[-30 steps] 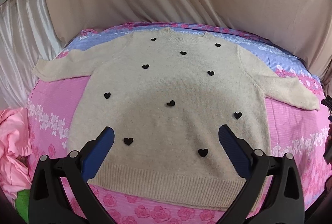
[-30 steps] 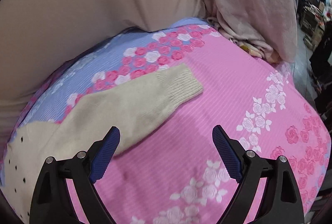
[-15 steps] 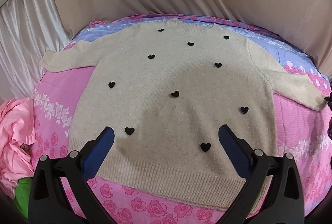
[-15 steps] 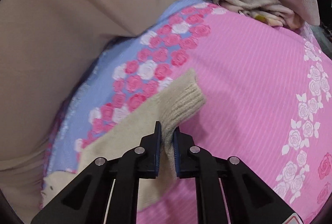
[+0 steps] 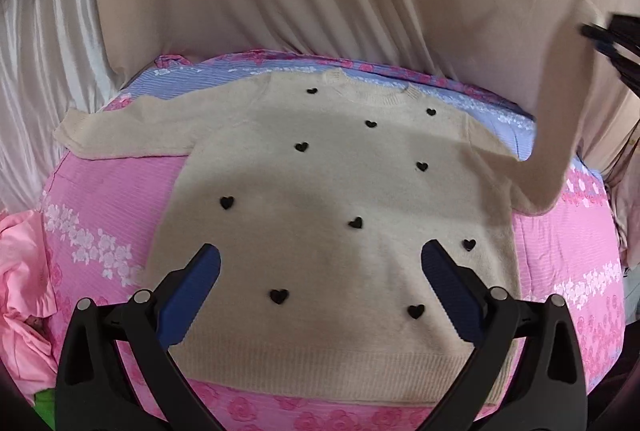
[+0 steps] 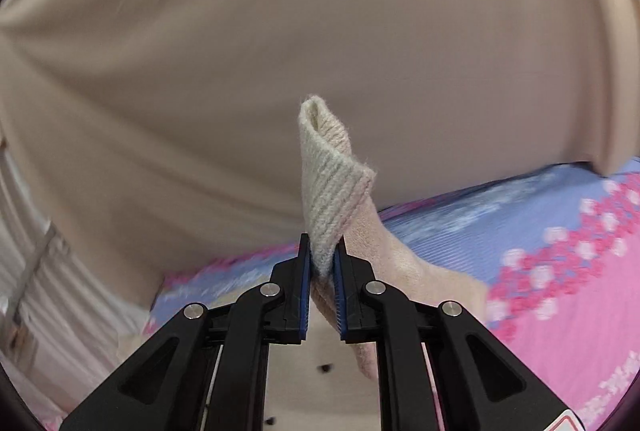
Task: Fold small clothes
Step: 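Grasp the cuff of the sweater sleeve with the right gripper, then fold the gripped sleeve across the sweater body and release with the right gripper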
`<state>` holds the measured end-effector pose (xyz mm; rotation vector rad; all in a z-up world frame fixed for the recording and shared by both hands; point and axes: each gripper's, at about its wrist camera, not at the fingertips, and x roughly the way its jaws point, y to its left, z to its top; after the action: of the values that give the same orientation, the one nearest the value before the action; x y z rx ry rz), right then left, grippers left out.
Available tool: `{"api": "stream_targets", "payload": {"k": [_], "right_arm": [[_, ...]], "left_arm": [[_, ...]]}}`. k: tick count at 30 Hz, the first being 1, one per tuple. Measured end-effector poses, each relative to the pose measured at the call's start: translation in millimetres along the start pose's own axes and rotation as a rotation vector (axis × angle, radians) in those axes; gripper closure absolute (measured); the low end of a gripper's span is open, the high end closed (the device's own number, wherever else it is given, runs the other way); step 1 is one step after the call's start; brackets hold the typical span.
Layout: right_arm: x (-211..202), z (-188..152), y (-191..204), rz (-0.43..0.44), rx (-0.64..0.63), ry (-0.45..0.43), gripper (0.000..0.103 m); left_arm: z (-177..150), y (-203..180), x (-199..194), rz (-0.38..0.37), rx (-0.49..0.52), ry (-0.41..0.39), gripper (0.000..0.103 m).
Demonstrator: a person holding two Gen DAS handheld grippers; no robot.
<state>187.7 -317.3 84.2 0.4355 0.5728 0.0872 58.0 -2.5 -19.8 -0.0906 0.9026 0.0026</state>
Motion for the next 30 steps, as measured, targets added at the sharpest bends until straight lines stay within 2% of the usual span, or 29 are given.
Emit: {"api": "stream_targets", "payload": {"k": [3,4,6,7,9,10,13,16,19,21,23,25,28,29,30], "right_arm": [[63,-31,64,0.025,-0.111,0.090,0.091],[86,-45,79,0.021,-0.141,0.122,0.087],[139,-78,100,0.021,-0.179,0.247,0.073],[159,-95,108,-0.008,-0.199,0.302,0.060],[183,-130,120,-0.073,-0.259,0.389,0.058],[182,-140,121,-0.084,-0.288,0.401,0.059],[151,-154,102,-0.122,-0.313,0.357,0.059],[94,-174,55,-0.211,-0.282,0.367,0.052],[39,-206,-13,-0.343,-0.211,0.459,0.050],[10,-233,-45,-0.385,-0.168,0.527,0.050],[-16,-261,-70,-0.393,-0.091,0.584,0.050],[-28,-286,-81,-0.355,-0.006,0.629,0.050],[-30,-315,-73,-0.307,-0.003,0.654,0.047],[-31,-319,-64,-0.329,-0.059,0.628,0.050],[-29,-321,-57,-0.340,-0.107,0.628,0.061]], "left_arm": [[2,27,-4,0.032,-0.005,-0.024,0.005],[2,36,-5,0.047,-0.006,-0.029,0.005],[2,54,-5,0.074,-0.014,-0.037,0.005],[2,62,-4,0.078,-0.023,-0.035,0.005],[3,76,-2,0.083,-0.046,-0.028,0.005],[5,83,-1,0.084,-0.062,-0.028,0.005],[10,99,5,0.081,-0.102,-0.033,0.005],[16,103,18,0.077,-0.117,-0.028,0.005],[22,97,29,0.058,-0.124,-0.017,0.005],[26,90,33,0.036,-0.129,-0.011,0.005],[28,81,35,0.010,-0.137,-0.006,0.005],[28,71,34,-0.002,-0.132,0.004,0.005],[22,58,28,-0.006,-0.117,0.012,0.005],[19,55,26,-0.004,-0.113,0.017,0.005],[14,52,24,-0.003,-0.110,0.027,0.005]]}}
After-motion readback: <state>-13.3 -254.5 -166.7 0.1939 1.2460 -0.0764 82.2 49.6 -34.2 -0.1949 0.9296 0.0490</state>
